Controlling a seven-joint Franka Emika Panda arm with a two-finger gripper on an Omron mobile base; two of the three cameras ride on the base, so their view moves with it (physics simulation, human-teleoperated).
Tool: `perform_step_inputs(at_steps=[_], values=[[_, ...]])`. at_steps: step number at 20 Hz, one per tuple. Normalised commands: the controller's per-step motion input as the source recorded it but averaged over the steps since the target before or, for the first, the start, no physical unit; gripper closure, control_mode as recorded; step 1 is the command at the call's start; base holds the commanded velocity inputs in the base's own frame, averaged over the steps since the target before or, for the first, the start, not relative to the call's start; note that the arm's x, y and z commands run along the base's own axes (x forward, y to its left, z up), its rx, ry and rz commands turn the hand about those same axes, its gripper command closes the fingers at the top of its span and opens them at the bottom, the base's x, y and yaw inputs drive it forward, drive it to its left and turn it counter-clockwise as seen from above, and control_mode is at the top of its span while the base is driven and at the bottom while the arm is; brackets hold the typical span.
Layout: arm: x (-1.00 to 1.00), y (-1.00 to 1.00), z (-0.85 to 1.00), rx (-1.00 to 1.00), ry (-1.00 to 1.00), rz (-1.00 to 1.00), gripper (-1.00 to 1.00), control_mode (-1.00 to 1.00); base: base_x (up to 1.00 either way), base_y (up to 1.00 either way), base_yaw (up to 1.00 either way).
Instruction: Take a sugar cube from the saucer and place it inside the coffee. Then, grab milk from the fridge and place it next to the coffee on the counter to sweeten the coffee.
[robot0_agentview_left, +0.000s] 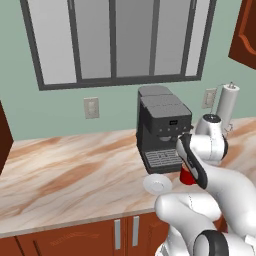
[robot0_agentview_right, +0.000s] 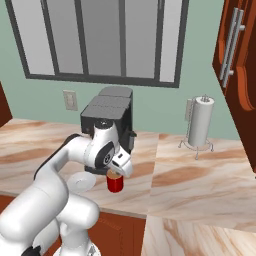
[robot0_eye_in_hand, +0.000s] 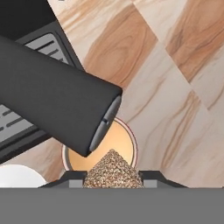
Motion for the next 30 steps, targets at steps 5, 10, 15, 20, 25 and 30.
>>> perform_step_inputs(at_steps=[5, 10, 15, 20, 25, 30], values=[[0.01, 0.0, -0.2, 0.0, -0.04, 0.0, 1.0, -1.0, 0.0, 0.0, 0.0], [0.24, 0.0, -0.09, 0.0, -0.06, 0.0, 1.0, -1.0, 0.0, 0.0, 0.0], [0.3, 0.0, 0.0, 0.0, -0.02, 0.0, -1.0, -1.0, 0.0, 0.0, 0.0], [0.22, 0.0, 0.0, 0.0, 0.0, 0.0, -1.0, -1.0, 0.0, 0.0, 0.0], [0.01, 0.0, 0.16, 0.0, 0.0, 0.0, -1.0, -1.0, 0.0, 0.0, 0.0], [0.0, 0.0, 0.54, 0.0, -0.01, 0.0, -1.0, -1.0, 0.0, 0.0, 0.0]])
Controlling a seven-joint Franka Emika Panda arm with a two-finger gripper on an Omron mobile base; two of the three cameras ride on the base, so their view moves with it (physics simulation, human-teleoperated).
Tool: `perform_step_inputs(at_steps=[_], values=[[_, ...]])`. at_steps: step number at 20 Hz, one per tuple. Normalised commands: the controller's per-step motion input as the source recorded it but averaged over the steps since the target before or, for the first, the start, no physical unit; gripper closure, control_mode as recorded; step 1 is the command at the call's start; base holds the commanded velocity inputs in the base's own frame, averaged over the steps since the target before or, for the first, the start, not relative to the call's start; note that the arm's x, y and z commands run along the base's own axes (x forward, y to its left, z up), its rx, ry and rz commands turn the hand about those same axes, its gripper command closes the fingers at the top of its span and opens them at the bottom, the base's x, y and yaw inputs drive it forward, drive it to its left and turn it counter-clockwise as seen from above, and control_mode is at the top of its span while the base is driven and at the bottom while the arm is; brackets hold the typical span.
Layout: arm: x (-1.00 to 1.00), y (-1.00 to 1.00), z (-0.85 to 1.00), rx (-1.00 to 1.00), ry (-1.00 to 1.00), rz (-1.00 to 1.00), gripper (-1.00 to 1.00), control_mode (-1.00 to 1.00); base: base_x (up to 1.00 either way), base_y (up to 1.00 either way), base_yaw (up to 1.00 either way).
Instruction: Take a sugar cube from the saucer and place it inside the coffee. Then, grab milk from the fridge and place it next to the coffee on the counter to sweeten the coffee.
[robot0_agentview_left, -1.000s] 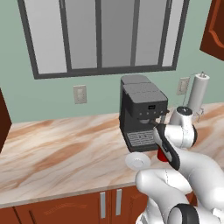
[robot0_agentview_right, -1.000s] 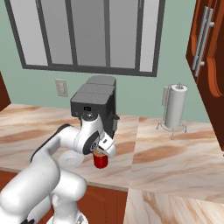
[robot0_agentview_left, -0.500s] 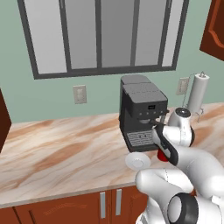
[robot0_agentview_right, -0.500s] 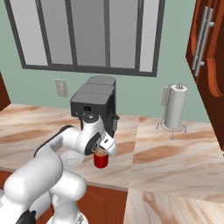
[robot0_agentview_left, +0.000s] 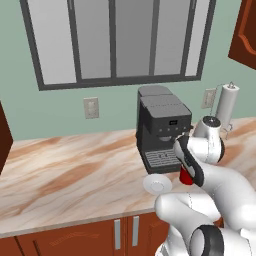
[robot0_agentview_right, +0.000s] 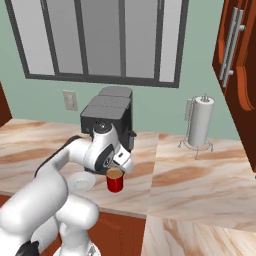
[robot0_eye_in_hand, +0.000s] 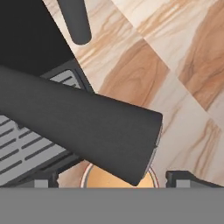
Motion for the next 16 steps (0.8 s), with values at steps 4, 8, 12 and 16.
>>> perform_step_inputs(at_steps=[4, 8, 12, 16], values=[[-0.04, 0.0, 0.54, 0.0, -0.03, 0.0, -1.0, -1.0, 0.0, 0.0, 0.0], [-0.21, 0.0, 0.74, 0.0, -0.03, 0.04, -1.0, -1.0, 0.0, 0.0, 0.0], [-0.64, 0.05, 0.76, 0.0, -0.02, 0.1, -1.0, -1.0, 0.0, 0.0, 0.0], [-0.94, 0.2, 0.65, 0.0, 0.0, 0.11, -1.0, -1.0, 0.0, 0.0, 0.0]])
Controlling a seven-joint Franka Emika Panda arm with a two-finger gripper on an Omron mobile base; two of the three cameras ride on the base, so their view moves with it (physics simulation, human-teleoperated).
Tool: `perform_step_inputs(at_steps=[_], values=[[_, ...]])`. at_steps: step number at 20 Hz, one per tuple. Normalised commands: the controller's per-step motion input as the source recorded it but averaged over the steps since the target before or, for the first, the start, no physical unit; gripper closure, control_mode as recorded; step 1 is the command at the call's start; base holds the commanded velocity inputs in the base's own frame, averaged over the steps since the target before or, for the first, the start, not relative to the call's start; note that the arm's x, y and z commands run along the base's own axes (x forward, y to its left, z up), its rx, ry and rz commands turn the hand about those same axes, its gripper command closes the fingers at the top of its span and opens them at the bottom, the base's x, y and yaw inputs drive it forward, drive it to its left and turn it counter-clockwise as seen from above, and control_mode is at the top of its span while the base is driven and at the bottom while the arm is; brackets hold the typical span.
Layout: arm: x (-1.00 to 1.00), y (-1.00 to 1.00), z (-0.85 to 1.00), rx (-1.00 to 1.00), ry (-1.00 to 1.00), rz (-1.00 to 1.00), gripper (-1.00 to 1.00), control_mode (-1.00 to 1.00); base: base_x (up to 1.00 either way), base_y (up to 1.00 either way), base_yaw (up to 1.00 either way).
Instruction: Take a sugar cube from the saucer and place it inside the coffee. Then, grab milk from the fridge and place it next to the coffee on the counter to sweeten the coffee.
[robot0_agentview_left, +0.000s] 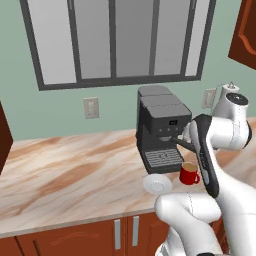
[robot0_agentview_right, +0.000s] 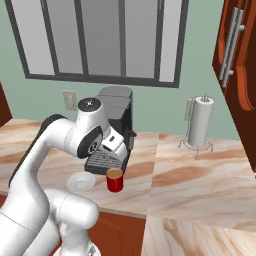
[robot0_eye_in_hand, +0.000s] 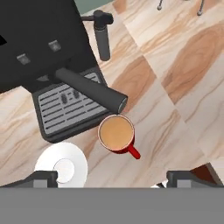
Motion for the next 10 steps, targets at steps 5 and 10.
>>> perform_step_inputs(at_steps=[5, 10], values=[[-0.92, 0.3, 0.49, -0.03, -0.03, 0.09, -1.0, -1.0, 0.0, 0.0, 0.0], [-0.24, 0.11, 0.07, -0.03, -0.04, 0.03, -1.0, -1.0, 0.0, 0.0, 0.0]])
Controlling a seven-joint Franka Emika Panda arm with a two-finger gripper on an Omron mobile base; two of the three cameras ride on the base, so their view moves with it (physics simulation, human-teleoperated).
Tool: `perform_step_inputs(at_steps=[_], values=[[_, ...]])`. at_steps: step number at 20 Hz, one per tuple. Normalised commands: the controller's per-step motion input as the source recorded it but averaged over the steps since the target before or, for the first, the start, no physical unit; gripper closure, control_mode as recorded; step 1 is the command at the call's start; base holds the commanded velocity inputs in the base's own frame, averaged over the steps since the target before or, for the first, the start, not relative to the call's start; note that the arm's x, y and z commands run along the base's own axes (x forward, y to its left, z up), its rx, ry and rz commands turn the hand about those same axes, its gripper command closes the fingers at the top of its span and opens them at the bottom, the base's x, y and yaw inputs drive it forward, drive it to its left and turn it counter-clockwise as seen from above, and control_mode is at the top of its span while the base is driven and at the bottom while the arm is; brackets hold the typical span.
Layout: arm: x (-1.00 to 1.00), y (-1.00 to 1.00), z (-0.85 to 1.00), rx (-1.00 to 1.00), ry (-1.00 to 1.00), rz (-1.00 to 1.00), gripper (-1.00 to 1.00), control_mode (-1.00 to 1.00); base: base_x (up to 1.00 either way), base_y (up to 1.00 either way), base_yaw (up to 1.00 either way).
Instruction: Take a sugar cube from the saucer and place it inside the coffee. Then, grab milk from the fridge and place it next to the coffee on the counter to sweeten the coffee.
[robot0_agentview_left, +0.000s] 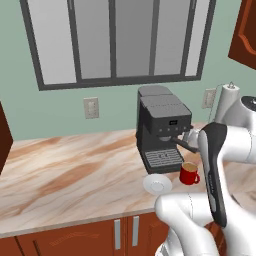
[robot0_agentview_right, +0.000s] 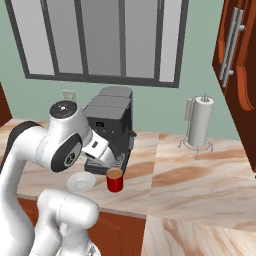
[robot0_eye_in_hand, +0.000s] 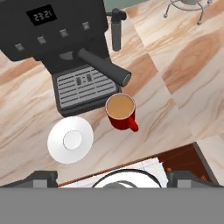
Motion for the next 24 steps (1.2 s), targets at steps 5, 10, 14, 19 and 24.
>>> perform_step_inputs(at_steps=[5, 10, 14, 19, 24], values=[[-0.06, 0.01, 0.0, 0.0, 0.0, 0.01, -1.0, 1.0, -0.1, 0.01, 0.03], [0.0, 0.0, 0.0, 0.0, 0.0, 0.0, -1.0, 1.0, -0.65, 0.24, 0.43], [0.0, 0.0, 0.0, 0.0, 0.0, 0.0, -1.0, 1.0, -0.64, 0.48, 0.63], [0.0, 0.0, 0.0, 0.0, 0.0, 0.0, -1.0, 1.0, -0.37, 0.54, 0.63], [0.0, 0.0, 0.0, 0.0, 0.0, 0.0, -1.0, 1.0, -0.17, 0.47, 0.6]])
